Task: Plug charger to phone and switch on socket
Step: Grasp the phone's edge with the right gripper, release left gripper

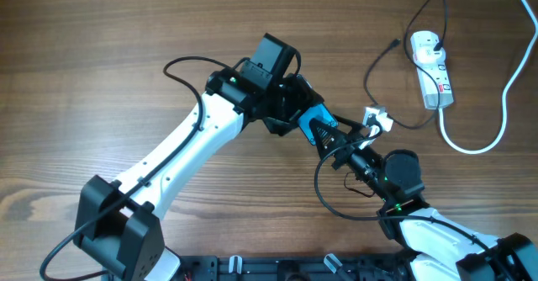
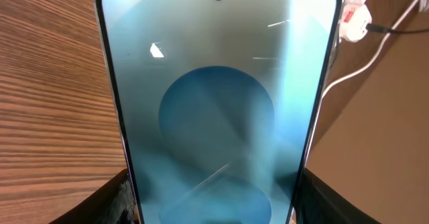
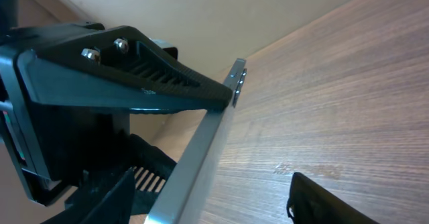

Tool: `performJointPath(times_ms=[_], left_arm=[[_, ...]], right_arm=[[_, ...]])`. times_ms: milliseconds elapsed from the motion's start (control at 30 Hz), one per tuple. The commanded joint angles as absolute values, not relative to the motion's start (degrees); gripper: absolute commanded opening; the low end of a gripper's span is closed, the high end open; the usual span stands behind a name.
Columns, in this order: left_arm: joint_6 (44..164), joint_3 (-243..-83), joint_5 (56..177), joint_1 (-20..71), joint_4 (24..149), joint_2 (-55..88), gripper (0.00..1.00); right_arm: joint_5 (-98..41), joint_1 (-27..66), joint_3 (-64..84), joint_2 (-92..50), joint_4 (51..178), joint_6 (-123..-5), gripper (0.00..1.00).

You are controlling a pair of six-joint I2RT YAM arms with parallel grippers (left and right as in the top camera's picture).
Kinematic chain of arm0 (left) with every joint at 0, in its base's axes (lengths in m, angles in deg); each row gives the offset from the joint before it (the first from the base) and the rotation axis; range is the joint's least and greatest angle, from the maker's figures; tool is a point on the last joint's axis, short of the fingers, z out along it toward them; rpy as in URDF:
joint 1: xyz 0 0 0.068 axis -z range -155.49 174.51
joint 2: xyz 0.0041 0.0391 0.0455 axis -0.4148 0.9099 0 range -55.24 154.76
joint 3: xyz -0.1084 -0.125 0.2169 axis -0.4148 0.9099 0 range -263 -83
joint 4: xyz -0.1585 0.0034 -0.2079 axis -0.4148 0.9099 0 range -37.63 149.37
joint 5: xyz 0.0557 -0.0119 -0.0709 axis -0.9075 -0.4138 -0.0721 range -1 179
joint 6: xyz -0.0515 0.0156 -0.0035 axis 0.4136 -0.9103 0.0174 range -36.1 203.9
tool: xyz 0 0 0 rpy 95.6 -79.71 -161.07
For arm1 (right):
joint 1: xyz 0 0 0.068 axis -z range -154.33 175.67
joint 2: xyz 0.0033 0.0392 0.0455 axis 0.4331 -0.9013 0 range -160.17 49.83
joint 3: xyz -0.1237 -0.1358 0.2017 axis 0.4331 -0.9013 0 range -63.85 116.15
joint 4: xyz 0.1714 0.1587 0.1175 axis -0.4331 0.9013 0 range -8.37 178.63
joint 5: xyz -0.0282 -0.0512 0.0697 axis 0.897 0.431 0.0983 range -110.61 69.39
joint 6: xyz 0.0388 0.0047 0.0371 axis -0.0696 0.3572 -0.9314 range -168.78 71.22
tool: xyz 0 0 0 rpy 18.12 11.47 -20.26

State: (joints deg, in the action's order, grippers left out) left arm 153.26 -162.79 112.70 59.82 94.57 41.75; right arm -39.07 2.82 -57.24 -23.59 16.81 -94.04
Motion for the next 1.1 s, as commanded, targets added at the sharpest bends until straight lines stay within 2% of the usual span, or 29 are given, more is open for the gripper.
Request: performJointPath(times_ms=[0,100,233,500,600,733,967,1067], left_arm=[[153.59,-164.49,113.36,61.15,93.87,41.97,0.38],[153.57,-164.49,113.38,61.15,93.93,41.97,0.38],[153.33,-164.49,113.31,61.15,94.48,41.97,0.39],[152.5,-164.49,111.24,61.41,95.9,41.97,0.39],[151.84,-164.49,110.98,61.41,95.86,41.97,0.39],[151.86,-164.49,110.71,61.41,95.84,41.97,0.39],[151.86,-164.49,110.41,61.41,95.07,41.97,0.4],[151.84,-164.49,110.41,61.41,95.03,41.97,0.44]], right_arm=[[-40.6,2.57,-55.8,-24.21,16.42,-95.33,0.68],[-40.62,2.57,-55.8,-24.21,16.29,-95.48,0.62],[-42.04,2.57,-55.8,-24.21,16.07,-95.5,0.45],[-44.54,2.57,-55.8,-24.21,15.48,-97.43,0.31],[-45.83,2.57,-55.8,-24.21,15.46,-98.61,0.22],[-46.44,2.57,-55.82,-24.21,15.41,-100.0,0.19],[-47.71,2.57,-55.82,-24.21,15.41,-101.05,0.07],[-47.71,2.57,-55.82,-24.21,15.41,-102.19,0.04]])
